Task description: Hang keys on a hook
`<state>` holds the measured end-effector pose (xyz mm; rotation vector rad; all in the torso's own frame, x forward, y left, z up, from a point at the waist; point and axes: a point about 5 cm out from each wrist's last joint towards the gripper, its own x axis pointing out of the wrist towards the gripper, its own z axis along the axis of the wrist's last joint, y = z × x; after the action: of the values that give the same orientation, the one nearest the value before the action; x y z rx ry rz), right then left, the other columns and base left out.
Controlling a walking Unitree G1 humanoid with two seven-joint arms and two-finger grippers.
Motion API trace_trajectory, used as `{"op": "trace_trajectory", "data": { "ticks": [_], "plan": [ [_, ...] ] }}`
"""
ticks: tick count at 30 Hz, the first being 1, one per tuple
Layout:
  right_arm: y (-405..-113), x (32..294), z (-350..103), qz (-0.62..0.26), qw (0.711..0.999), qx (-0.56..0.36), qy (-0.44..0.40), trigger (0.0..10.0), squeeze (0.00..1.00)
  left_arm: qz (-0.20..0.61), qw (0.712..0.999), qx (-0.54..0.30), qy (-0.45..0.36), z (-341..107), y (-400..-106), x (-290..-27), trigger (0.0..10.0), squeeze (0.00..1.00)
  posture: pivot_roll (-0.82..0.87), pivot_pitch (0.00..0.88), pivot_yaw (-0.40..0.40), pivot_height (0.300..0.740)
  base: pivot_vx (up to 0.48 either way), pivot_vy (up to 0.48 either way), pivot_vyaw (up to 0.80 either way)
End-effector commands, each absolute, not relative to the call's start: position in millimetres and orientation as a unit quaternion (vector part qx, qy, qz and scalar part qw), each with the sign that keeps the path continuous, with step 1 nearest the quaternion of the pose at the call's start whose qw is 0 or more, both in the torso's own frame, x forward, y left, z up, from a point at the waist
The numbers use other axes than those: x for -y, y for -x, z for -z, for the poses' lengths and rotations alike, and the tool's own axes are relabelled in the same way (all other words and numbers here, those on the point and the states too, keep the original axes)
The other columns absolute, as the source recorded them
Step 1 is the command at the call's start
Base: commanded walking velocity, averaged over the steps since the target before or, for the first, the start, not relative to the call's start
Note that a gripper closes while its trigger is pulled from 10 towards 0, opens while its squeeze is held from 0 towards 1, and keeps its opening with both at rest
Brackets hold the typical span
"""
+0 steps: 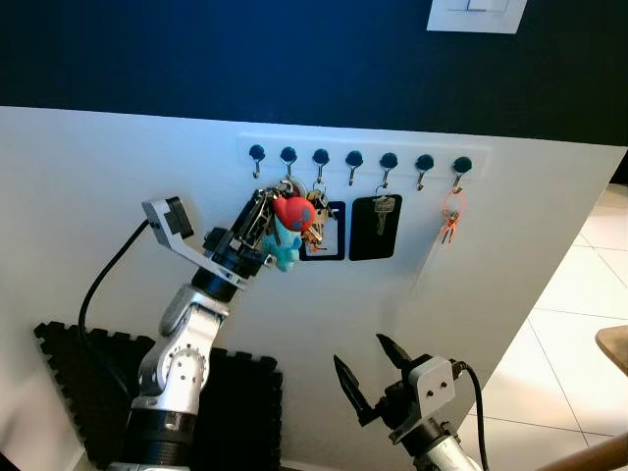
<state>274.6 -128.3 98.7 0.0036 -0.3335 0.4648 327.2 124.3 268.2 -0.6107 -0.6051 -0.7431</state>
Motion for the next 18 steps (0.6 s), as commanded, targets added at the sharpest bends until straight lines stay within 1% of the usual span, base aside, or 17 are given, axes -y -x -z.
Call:
{"op": "trace_trajectory", "data": {
  "ticks": [1,10,18],
  "plan": [
    [-274.1,127.6,-97.9,-0.231,0.960,0.159,-0.008,10.0,0.00,0.357,0.835,0.295,0.298,-271.3,-327.5,-121.6,10.0,0.00,0.05,0.089,-0.003,0.740,0.000,0.000,0.00],
    [-272.6,129.0,-99.6,-0.231,0.960,0.155,-0.018,10.0,0.00,0.345,0.828,0.311,0.314,-278.4,-330.7,-126.6,10.0,0.00,0.04,0.076,0.001,0.740,0.000,0.000,0.00],
    [-273.2,128.0,-100.9,-0.232,0.960,0.153,-0.023,10.0,0.00,0.339,0.828,0.311,0.321,-279.7,-334.1,-126.8,10.0,0.00,0.04,0.069,0.004,0.740,0.000,0.000,0.00]
  ]
}}
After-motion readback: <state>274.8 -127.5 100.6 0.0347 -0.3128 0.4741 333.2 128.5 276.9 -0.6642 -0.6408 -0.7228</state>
